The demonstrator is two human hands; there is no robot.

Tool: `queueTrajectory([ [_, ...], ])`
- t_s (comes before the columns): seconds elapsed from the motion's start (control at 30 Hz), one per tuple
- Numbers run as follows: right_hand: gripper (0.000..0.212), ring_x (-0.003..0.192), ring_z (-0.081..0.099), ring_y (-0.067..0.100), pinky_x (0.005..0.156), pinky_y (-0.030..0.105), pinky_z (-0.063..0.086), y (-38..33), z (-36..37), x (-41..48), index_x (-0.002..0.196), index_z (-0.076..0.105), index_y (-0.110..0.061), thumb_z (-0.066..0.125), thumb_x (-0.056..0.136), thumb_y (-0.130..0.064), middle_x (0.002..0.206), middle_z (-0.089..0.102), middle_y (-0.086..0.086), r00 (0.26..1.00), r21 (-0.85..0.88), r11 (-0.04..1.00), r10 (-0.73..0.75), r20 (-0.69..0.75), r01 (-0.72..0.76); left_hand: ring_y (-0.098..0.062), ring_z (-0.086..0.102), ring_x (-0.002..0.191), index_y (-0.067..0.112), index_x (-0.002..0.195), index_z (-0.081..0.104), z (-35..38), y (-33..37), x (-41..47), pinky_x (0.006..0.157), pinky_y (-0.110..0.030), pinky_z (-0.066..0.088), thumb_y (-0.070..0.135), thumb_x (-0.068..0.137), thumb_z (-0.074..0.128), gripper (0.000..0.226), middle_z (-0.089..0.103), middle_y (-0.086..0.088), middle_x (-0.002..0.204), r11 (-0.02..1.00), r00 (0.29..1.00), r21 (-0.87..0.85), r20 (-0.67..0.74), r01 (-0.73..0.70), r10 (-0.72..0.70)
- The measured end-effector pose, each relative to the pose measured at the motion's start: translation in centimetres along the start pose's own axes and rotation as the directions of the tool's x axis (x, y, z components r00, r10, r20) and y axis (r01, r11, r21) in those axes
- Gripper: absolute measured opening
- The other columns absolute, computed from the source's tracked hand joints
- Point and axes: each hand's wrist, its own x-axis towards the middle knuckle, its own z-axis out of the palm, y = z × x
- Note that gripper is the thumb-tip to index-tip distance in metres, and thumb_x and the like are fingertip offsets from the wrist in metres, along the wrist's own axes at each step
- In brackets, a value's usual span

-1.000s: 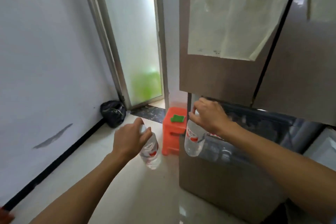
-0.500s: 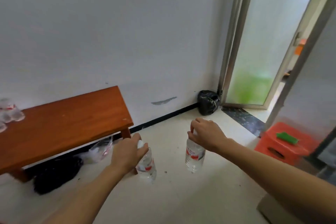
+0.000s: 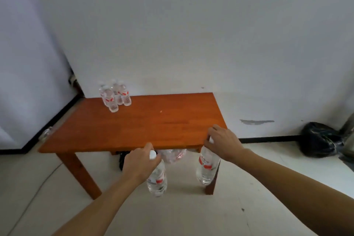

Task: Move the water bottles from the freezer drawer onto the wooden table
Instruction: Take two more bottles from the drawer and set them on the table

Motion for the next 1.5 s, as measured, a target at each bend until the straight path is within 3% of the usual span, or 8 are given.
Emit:
queueTrajectory([
  [0.13, 0.023, 0.069, 0.054, 0.013, 0.059, 0.023, 0.041, -3.4, 2.9, 8.1, 0.098, 0.057, -0.021, 0.045, 0.096, -0.041, 0.096, 0.052, -0.005, 0.995, -0.021, 0.995, -0.093, 0.028, 0.093, -0.018, 0.058, 0.065, 0.022, 0.081, 0.046, 0.1, -5.7, 3.6, 0.063, -0.036, 0.051, 0.049, 0.087, 0.051, 0.028, 0.06, 0.003, 0.069, 0.994, 0.994, -0.007, 0.009, 0.112, -0.112],
  [0.3, 0.027, 0.074, 0.054, 0.014, 0.064, 0.025, 0.045, -6.2, 7.0, 19.5, 0.102, 0.058, -0.021, 0.043, 0.098, -0.044, 0.103, 0.053, -0.004, 0.981, 0.025, 0.982, -0.189, 0.049, 0.188, -0.011, 0.055, 0.061, 0.024, 0.078, 0.045, 0.4, -11.6, 11.4, 0.057, -0.026, 0.044, 0.049, 0.089, 0.051, 0.028, 0.057, 0.006, 0.066, 0.986, 0.988, 0.062, -0.02, 0.154, -0.153],
  [0.5, 0.029, 0.074, 0.055, 0.013, 0.065, 0.025, 0.049, -8.3, 9.9, 33.9, 0.103, 0.058, -0.021, 0.042, 0.098, -0.044, 0.106, 0.051, -0.005, 0.973, 0.067, 0.971, -0.231, 0.022, 0.229, -0.007, 0.06, 0.065, 0.026, 0.09, 0.048, -0.1, -17.3, 22.9, 0.062, -0.024, 0.053, 0.051, 0.091, 0.05, 0.025, 0.061, 0.008, 0.073, 0.975, 0.981, 0.108, -0.011, 0.195, -0.195],
  [0.7, 0.029, 0.075, 0.058, 0.015, 0.069, 0.031, 0.054, -9.7, 12.6, 45.0, 0.103, 0.057, -0.02, 0.042, 0.098, -0.044, 0.105, 0.052, -0.003, 0.974, 0.034, 0.974, -0.224, 0.039, 0.222, -0.005, 0.057, 0.071, 0.029, 0.096, 0.046, 0.2, -21.8, 32.3, 0.06, -0.016, 0.041, 0.049, 0.091, 0.052, 0.022, 0.061, 0.01, 0.083, 0.968, 0.971, 0.078, -0.003, 0.238, -0.239],
  [0.83, 0.028, 0.08, 0.059, 0.017, 0.072, 0.032, 0.053, -10.6, 15.0, 51.6, 0.102, 0.058, -0.021, 0.043, 0.097, -0.044, 0.107, 0.054, -0.002, 0.979, 0.03, 0.981, -0.195, 0.053, 0.194, -0.005, 0.059, 0.07, 0.027, 0.096, 0.05, 1.3, -25.8, 39.1, 0.064, -0.022, 0.049, 0.051, 0.091, 0.049, 0.025, 0.063, 0.011, 0.082, 0.977, 0.979, 0.065, 0.003, 0.202, -0.202],
  [0.93, 0.028, 0.083, 0.06, 0.018, 0.072, 0.032, 0.051, -11.5, 17.1, 56.1, 0.101, 0.058, -0.021, 0.044, 0.097, -0.044, 0.109, 0.054, -0.002, 0.982, 0.024, 0.986, -0.168, 0.082, 0.166, -0.007, 0.059, 0.072, 0.025, 0.098, 0.05, 2.7, -28.7, 44.0, 0.065, -0.023, 0.046, 0.05, 0.093, 0.047, 0.026, 0.062, 0.01, 0.085, 0.989, 0.989, 0.07, 0.054, 0.132, -0.136],
  [1.23, 0.028, 0.092, 0.061, 0.02, 0.077, 0.03, 0.053, -16.3, 22.0, 70.0, 0.109, 0.057, -0.017, 0.046, 0.098, -0.04, 0.115, 0.05, 0.002, 0.99, 0.067, 0.996, -0.07, 0.122, 0.062, -0.014, 0.064, 0.097, 0.023, 0.116, 0.049, 4.6, -37.0, 57.9, 0.084, -0.031, 0.051, 0.051, 0.094, 0.044, 0.036, 0.066, 0.004, 0.114, 0.994, 0.976, 0.088, 0.212, -0.071, 0.051],
  [1.5, 0.024, 0.093, 0.059, 0.02, 0.078, 0.033, 0.053, -19.9, 26.3, 77.7, 0.11, 0.056, -0.015, 0.045, 0.099, -0.033, 0.114, 0.05, 0.004, 0.987, 0.082, 0.995, -0.064, 0.146, 0.053, -0.019, 0.065, 0.099, 0.022, 0.127, 0.043, 5.6, -40.7, 64.6, 0.081, -0.032, 0.051, 0.043, 0.098, 0.041, 0.035, 0.062, 0.001, 0.122, 0.983, 0.957, 0.109, 0.266, -0.148, 0.115],
])
